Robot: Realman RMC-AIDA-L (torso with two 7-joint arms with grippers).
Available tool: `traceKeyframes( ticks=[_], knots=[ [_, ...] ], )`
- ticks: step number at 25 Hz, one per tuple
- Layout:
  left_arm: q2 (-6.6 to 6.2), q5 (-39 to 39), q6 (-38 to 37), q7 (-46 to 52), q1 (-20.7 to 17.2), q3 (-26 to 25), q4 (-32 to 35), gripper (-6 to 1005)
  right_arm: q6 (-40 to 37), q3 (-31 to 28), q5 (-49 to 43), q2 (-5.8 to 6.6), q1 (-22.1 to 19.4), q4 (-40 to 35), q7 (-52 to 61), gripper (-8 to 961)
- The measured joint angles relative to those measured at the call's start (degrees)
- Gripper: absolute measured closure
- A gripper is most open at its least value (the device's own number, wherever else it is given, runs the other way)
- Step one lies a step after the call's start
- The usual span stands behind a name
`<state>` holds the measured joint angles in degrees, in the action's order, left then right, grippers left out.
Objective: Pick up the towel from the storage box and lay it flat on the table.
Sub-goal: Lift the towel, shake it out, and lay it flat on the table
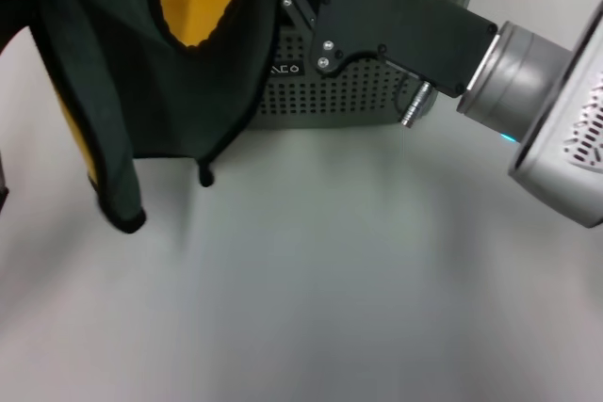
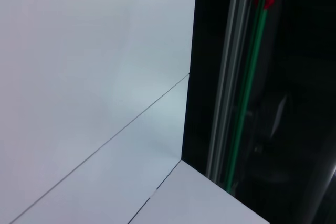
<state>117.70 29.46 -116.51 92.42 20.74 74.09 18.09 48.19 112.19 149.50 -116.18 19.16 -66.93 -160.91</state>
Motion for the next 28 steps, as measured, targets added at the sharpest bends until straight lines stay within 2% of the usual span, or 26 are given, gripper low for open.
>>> traceKeyframes(
  ticks=[10, 12, 16, 18, 19, 23, 26, 28],
  knots=[
    [-1.25, -0.4, 0.0, 1.2, -1.7, -0.1, 1.3, 986, 1.7, -0.4, -0.5, 0.52, -3.3, -1.3, 0.9, 951],
    [-2.41, -0.4, 0.0, 3.5, -1.9, -0.4, 0.4, 985, 1.4, -0.7, -0.8, 0.67, -3.5, -2.1, 2.7, 951],
    [-2.72, -0.7, 0.0, 5.2, -2.0, -1.1, -0.3, 984, 1.2, -4.3, -6.9, 1.33, -3.6, -4.7, 12.8, 951],
    [-2.65, -1.4, 0.0, 5.8, -1.9, -1.5, 0.1, 984, 2.2, -9.5, -16.3, 1.59, -4.3, -8.9, 25.6, 950],
    [-2.52, -2.0, 0.0, 6.2, -1.8, -1.5, 0.3, 984, 2.2, -9.5, -16.3, 1.59, -4.3, -8.9, 25.6, 950],
    [-1.73, -5.0, 0.0, 8.1, -1.7, -1.5, 0.3, 983, 3.3, -15.6, -28.1, 1.28, -4.5, -14.3, 40.9, 950],
    [-1.22, -5.6, 0.1, 8.7, -1.8, -1.5, 0.3, 982, 3.8, -18.0, -32.9, 1.18, -4.0, -16.3, 48.3, 950],
    [-1.02, -5.6, 0.1, 9.1, -1.7, -1.5, -0.1, 982, 4.0, -18.5, -33.6, 1.19, -3.9, -16.6, 49.4, 950]
  ],
)
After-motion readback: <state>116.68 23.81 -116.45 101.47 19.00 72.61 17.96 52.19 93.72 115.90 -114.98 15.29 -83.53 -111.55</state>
